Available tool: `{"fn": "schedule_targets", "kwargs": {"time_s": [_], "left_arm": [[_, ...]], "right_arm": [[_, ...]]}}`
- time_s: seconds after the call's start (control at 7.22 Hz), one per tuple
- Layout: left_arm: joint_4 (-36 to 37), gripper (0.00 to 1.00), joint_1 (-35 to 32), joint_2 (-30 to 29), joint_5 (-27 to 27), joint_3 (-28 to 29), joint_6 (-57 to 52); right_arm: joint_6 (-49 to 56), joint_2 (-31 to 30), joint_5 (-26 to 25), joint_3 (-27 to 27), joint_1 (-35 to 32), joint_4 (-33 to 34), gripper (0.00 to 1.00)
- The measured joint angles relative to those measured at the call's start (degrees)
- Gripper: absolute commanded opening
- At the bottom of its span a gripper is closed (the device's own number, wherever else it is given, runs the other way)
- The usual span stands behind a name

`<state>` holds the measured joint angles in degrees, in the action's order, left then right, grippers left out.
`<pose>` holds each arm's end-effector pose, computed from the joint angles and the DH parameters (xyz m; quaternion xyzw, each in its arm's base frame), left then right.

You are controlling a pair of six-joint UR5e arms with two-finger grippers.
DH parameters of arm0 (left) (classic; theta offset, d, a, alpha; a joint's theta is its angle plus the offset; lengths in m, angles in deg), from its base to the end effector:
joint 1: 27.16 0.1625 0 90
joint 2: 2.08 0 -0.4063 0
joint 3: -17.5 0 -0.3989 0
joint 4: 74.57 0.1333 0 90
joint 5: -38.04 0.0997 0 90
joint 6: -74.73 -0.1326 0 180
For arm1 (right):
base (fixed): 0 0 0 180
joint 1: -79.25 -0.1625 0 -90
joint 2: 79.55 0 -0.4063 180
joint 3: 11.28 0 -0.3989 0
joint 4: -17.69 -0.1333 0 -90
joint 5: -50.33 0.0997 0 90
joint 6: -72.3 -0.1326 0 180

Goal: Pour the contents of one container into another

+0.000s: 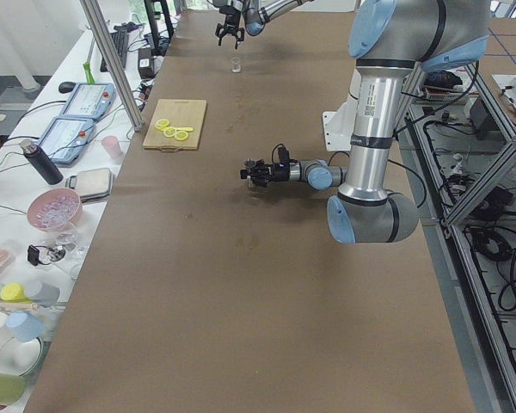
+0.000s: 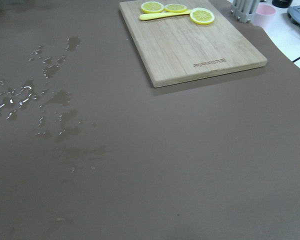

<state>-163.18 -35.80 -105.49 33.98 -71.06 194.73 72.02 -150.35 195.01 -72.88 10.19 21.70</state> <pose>0.5377 -0.3503 0.4659 0.6545 0.1921 -0.3004 0.6668 -0.1998 -0.5925 0.5304 0.4760 -0.4554 -0.4055 0.6338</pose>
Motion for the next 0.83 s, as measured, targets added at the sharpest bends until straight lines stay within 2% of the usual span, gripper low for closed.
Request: {"fn": "schedule_targets", "kwargs": {"time_s": [0.28,0.42,0.83], "left_arm": [[0.0,0.63,0.0,0.0,0.2,0.0,0.0],[0.0,0.98,0.0,0.0,0.2,-0.1,0.0],[0.0,0.99,0.1,0.3,2.1,-0.4,0.1]], "right_arm": [[0.5,1.6,1.1,-3.9,-2.7,11.6,1.00],[0.7,2.2,1.3,-5.0,-3.5,17.6,1.00],[0.8,4.0,1.1,-7.9,-5.1,38.3,1.00]]}}
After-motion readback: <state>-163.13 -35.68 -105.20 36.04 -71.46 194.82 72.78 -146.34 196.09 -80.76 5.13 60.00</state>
